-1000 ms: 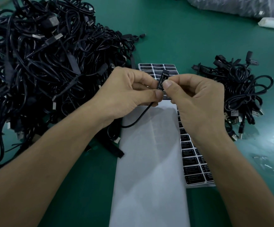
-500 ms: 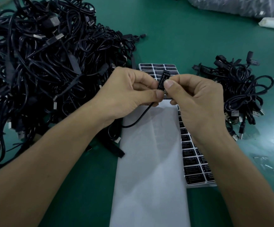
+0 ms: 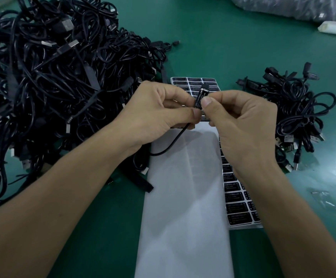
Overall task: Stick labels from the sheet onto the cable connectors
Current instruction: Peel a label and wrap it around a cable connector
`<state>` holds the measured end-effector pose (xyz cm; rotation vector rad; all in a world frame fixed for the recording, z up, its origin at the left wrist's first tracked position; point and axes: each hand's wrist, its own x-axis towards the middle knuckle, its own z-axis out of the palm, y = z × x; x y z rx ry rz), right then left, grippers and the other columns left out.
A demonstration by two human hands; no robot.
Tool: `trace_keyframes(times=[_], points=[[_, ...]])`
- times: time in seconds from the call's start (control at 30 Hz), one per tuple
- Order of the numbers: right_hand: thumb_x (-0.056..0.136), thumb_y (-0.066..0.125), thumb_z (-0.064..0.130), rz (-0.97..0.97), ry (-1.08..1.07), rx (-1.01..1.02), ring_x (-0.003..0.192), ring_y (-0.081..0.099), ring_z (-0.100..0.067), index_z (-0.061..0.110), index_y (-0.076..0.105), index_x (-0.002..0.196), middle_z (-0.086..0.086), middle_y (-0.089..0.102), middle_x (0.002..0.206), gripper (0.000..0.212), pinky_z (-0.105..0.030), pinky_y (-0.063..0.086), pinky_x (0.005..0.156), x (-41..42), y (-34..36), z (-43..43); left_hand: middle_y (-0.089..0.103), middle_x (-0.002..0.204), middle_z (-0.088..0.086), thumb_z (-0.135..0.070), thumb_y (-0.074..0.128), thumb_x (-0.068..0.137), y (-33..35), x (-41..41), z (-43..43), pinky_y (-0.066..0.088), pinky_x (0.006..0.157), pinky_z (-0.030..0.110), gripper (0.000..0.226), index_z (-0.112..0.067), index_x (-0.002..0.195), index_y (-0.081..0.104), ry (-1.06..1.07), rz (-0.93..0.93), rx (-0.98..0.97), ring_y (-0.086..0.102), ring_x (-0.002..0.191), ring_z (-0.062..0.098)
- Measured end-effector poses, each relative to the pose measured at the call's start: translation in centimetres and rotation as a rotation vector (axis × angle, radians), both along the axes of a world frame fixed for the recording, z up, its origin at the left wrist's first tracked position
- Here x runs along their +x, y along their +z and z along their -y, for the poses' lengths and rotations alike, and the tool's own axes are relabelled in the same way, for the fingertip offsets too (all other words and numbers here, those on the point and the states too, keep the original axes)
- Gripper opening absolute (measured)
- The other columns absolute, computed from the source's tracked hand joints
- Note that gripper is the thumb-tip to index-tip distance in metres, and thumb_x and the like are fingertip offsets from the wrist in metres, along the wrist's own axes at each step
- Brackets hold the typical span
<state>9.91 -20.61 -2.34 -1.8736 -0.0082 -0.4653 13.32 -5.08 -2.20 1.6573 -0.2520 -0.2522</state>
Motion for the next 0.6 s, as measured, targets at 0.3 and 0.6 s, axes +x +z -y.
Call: trace_keyframes(times=[0.3,0.6], points=[[0.087,0.073,0.011,0.037,-0.014,-0.007,0.055,0.063,0.004,0.028,0.071,0.072,0.02,0.068,0.06,0.023,-0.009,0.046,0.057,-0.39,0.31,-0.42,0.075,0.079,0.018,-0.001,0.077,0.083,-0.03,-0.08,0.22,0.061,0.075,0.023,0.005,0.0,0.087,0.074,0.006,0.012,0.009,0.072,0.07,0.02],[0.084,0.072,0.01,0.041,-0.057,-0.017,0.052,0.064,0.004,0.027,0.071,0.071,0.02,0.068,0.058,0.022,-0.007,0.045,0.055,-0.59,0.61,-0.87,0.076,0.074,0.014,0.0,0.077,0.083,-0.01,-0.16,0.29,0.059,0.07,0.021,0.005,-0.005,0.085,0.075,0.003,0.016,0.003,0.072,0.066,0.017]])
